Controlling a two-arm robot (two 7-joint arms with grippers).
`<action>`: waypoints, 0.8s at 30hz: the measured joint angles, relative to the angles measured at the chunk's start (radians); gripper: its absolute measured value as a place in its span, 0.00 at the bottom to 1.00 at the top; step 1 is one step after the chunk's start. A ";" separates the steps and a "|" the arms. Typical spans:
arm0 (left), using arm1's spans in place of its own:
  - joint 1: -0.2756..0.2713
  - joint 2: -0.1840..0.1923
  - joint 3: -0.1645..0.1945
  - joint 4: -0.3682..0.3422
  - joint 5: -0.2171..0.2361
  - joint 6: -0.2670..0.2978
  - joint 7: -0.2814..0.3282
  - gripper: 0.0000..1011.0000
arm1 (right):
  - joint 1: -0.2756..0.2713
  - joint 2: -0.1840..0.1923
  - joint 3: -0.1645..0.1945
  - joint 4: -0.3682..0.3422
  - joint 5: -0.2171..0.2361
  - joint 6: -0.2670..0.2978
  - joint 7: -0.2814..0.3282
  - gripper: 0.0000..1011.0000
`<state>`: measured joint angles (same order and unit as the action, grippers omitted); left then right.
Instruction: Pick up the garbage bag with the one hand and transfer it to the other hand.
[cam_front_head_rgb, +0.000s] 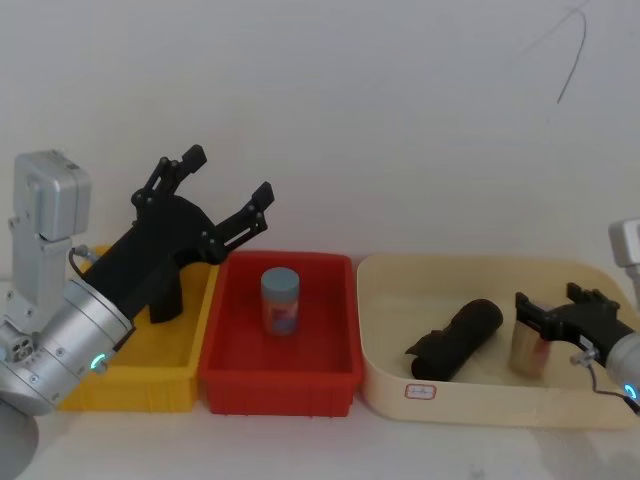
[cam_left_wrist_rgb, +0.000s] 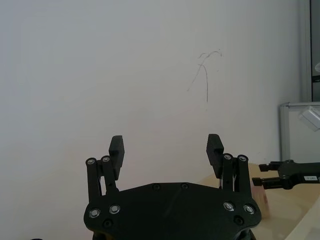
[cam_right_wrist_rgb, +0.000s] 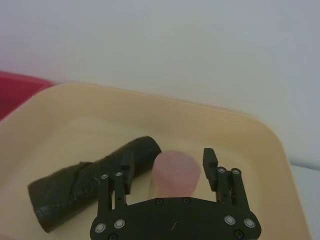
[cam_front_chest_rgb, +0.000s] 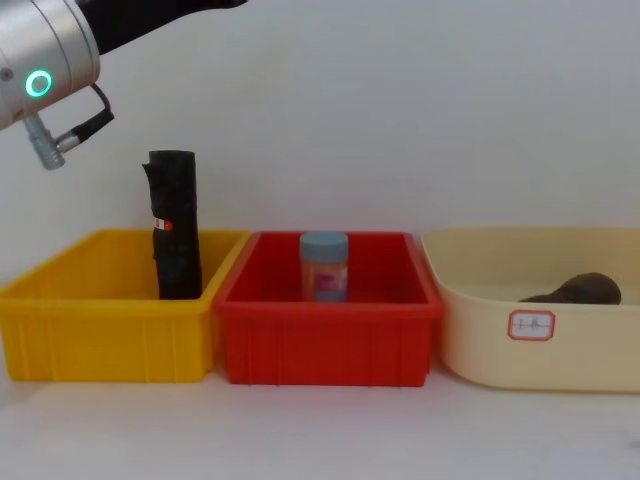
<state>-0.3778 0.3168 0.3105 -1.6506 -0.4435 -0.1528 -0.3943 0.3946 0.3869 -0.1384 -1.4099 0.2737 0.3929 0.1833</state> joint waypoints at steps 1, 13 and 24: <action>0.000 0.000 0.000 0.000 0.000 0.000 0.000 0.99 | -0.003 0.001 0.002 -0.001 -0.001 0.001 -0.001 0.81; 0.000 0.000 0.000 0.000 0.000 0.000 0.000 0.99 | -0.036 0.011 0.019 -0.047 -0.008 -0.003 0.002 0.99; 0.000 0.000 0.000 0.000 0.000 0.000 0.000 0.99 | -0.049 -0.001 0.002 -0.123 -0.003 -0.016 0.041 0.99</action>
<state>-0.3779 0.3168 0.3104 -1.6507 -0.4434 -0.1528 -0.3943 0.3455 0.3856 -0.1362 -1.5331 0.2708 0.3773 0.2238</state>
